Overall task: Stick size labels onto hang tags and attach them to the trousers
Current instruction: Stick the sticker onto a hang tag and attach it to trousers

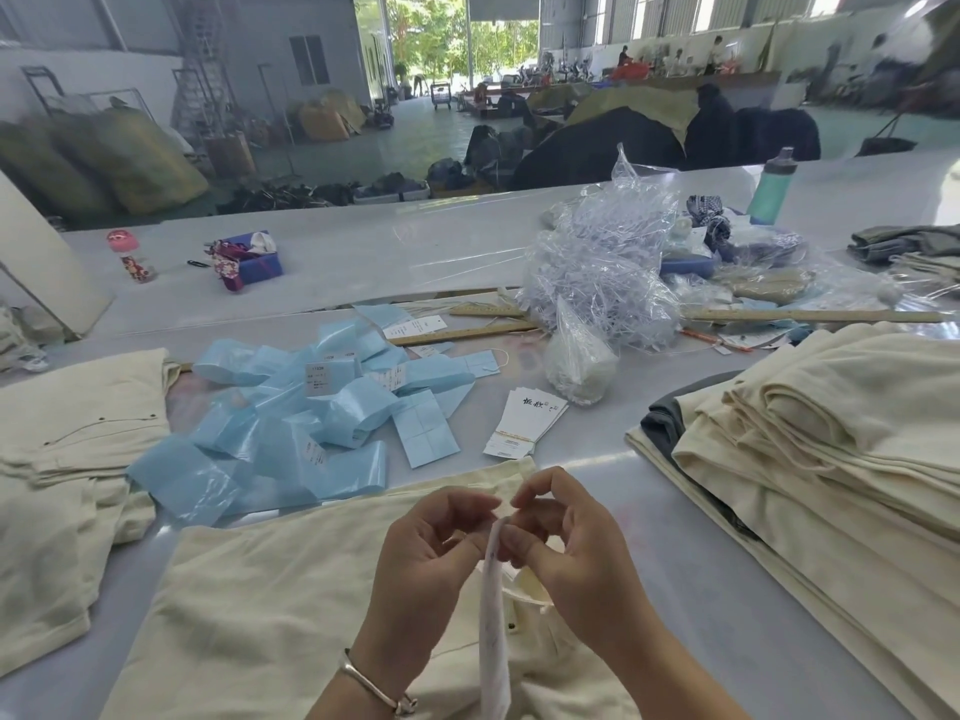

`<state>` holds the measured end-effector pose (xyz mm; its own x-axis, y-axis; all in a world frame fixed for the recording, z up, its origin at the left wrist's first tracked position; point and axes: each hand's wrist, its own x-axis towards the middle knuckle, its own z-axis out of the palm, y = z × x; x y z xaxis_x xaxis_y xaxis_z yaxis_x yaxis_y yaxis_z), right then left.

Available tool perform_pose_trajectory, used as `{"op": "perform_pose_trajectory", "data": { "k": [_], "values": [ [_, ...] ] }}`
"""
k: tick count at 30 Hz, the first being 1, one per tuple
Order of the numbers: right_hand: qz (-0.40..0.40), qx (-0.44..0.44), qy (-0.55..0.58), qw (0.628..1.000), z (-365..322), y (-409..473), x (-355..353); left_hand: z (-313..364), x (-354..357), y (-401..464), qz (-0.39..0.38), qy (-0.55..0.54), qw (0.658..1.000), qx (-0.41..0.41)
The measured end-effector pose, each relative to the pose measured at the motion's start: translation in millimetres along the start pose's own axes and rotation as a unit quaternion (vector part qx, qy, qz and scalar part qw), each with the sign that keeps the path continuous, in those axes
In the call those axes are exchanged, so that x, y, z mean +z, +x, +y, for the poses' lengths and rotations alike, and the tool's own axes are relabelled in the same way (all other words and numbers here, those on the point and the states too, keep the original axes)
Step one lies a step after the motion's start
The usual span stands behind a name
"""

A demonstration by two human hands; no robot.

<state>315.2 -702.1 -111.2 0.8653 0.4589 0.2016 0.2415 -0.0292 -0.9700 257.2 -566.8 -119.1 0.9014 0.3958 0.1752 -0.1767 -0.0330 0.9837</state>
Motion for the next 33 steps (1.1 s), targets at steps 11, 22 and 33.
{"op": "perform_pose_trajectory", "data": {
  "k": [11,22,33],
  "values": [
    [-0.046,0.076,-0.062,0.994,-16.1,2.3,4.0,-2.8,-6.7,-0.6,0.026,0.168,0.980,0.099],
    [0.225,-0.030,-0.358,0.906,-1.8,13.2,-39.1,-83.2,-25.0,33.2,0.086,0.246,0.959,-0.110],
    [0.168,-0.191,-0.365,0.896,24.6,57.3,-15.9,-108.5,-17.9,63.8,0.032,0.054,0.955,-0.289]
  ]
}}
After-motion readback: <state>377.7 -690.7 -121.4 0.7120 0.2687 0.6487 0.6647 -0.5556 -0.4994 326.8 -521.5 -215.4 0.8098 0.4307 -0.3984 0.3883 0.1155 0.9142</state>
